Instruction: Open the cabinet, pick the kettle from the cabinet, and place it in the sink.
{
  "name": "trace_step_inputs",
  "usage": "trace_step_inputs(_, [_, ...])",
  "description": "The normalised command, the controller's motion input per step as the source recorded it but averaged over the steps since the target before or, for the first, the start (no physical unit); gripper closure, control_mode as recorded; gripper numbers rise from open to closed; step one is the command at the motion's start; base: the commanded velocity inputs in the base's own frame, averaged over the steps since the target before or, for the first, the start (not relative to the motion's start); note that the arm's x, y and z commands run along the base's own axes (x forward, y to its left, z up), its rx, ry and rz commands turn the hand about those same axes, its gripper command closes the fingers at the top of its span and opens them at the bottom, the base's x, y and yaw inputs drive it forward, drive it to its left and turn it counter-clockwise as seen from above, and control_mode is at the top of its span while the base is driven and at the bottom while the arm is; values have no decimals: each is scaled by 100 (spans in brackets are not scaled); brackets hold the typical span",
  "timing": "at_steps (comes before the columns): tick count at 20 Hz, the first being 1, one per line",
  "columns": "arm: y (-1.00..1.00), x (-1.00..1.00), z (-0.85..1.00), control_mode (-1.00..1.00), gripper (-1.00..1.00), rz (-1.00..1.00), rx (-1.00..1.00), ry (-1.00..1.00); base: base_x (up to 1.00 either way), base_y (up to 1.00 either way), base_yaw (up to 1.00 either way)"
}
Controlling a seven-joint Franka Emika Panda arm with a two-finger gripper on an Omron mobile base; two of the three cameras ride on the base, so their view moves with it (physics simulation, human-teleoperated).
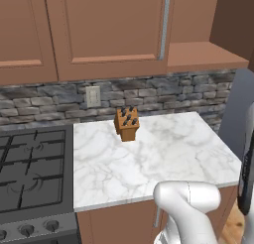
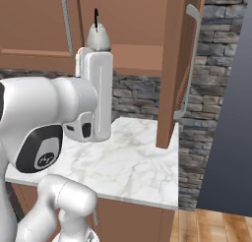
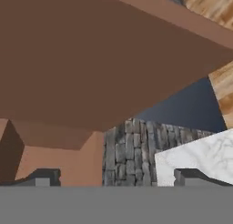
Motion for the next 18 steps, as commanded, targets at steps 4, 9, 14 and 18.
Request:
trace_step_inputs(4, [52,-20,12,-100,-100,42,-27,36,0,0,0])
trace_step_inputs(9, [48,-15,7,-100,-100,46,-31,27,0,0,0])
trace_step_inputs(14, [53,-3,1,-100,-100,37,-28,7,0,0,0])
trace_step_inputs(18, [57,3,0,-100,-100,26,-30,0,0,0,0])
